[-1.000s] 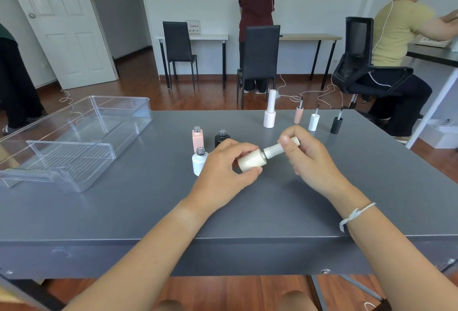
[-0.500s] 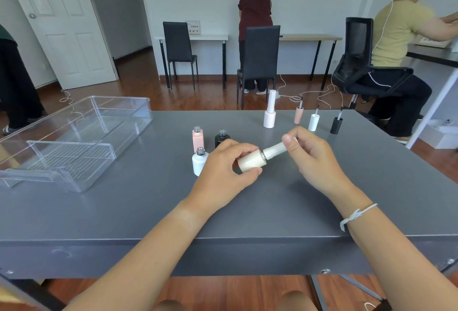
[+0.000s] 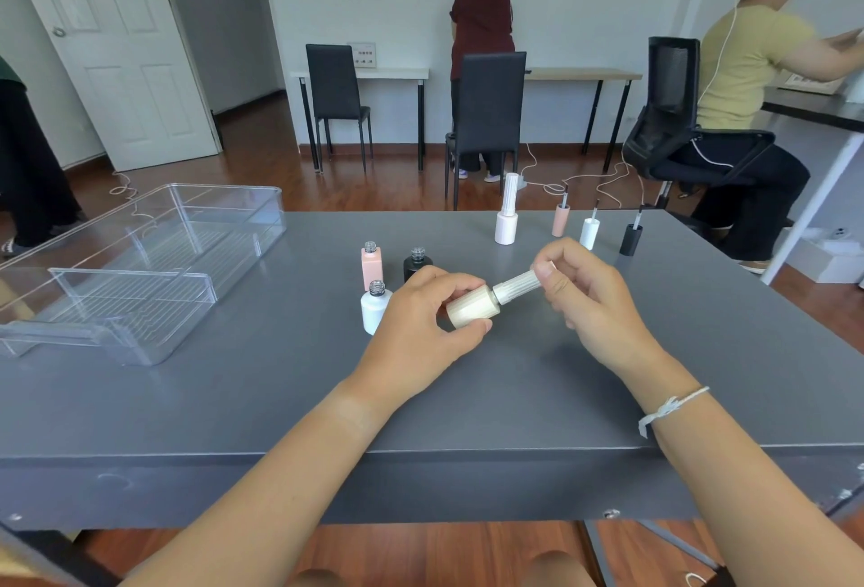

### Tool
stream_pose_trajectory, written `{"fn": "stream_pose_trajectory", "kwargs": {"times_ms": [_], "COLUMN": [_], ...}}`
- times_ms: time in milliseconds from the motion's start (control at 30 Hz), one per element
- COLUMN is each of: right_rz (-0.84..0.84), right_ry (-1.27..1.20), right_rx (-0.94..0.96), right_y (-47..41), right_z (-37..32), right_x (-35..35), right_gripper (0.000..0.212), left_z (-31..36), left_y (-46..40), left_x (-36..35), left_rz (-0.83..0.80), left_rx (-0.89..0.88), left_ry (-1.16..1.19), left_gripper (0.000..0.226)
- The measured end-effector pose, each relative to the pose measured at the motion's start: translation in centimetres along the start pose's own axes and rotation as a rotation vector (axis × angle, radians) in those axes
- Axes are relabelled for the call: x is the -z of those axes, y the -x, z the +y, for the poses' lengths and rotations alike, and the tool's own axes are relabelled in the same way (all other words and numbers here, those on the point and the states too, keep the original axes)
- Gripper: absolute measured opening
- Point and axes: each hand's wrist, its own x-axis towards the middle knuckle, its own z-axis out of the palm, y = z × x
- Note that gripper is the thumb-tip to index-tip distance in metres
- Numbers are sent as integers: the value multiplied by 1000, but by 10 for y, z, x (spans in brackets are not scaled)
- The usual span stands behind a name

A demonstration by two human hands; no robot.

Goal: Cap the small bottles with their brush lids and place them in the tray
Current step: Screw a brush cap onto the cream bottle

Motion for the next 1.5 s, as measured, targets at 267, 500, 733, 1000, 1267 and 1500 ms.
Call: {"fn": "stream_pose_trajectory", "kwargs": {"times_ms": [267, 500, 733, 1000, 1267, 1500], "right_rz": [53, -13, 39, -8, -36, 3], "right_ry": [85, 28, 113, 82, 35, 104], "right_rx": [24, 13, 16, 4, 3, -7], "right_y": [-1, 0, 0, 0, 1, 0], "right_z": [3, 4, 3, 5, 4, 7], "right_x": [-2, 1, -1, -1, 1, 0], "right_gripper": [53, 16, 54, 32, 14, 33], "left_z": [0, 0, 0, 0, 0, 0], "left_y": [0, 0, 1, 1, 0, 1], "left_x": [0, -1, -1, -2, -2, -2], "left_rz": [-8, 0, -13, -15, -10, -27], "left_rx": [1, -5, 3, 0, 9, 2], "left_ry": [-6, -13, -13, -18, -18, -28], "left_gripper": [30, 30, 31, 31, 31, 32]}}
